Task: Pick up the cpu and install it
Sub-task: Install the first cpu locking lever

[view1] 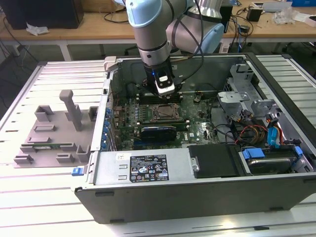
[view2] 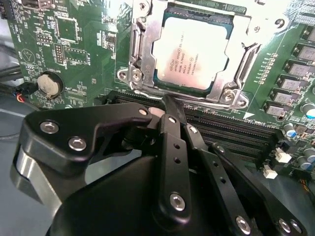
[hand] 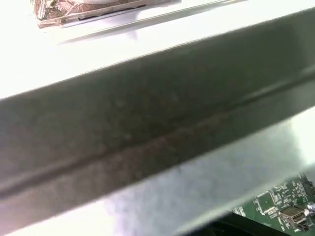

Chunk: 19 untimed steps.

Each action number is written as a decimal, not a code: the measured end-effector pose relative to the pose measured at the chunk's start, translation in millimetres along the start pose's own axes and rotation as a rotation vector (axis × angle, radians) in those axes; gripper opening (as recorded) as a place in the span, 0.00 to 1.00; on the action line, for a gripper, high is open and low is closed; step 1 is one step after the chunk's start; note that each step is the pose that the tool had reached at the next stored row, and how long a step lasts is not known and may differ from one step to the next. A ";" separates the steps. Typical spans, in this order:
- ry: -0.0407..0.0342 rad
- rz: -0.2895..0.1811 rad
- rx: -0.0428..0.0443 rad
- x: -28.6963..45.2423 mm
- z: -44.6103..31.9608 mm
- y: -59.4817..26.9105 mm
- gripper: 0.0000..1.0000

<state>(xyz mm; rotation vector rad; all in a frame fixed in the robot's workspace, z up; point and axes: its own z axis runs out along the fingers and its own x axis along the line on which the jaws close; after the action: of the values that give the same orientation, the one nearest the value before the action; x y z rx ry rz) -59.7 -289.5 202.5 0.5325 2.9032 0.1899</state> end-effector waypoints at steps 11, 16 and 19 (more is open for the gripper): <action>-0.0623 -0.040 0.1831 -2.5 -14.6 1.8 0.11; -0.0624 -0.040 0.1832 -5.0 -29.5 4.1 0.11; -0.0624 -0.040 0.1833 -6.6 -39.5 5.7 0.11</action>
<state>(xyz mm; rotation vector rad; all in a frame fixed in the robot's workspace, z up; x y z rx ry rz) -59.7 -290.2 242.9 0.4987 2.8835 -0.0978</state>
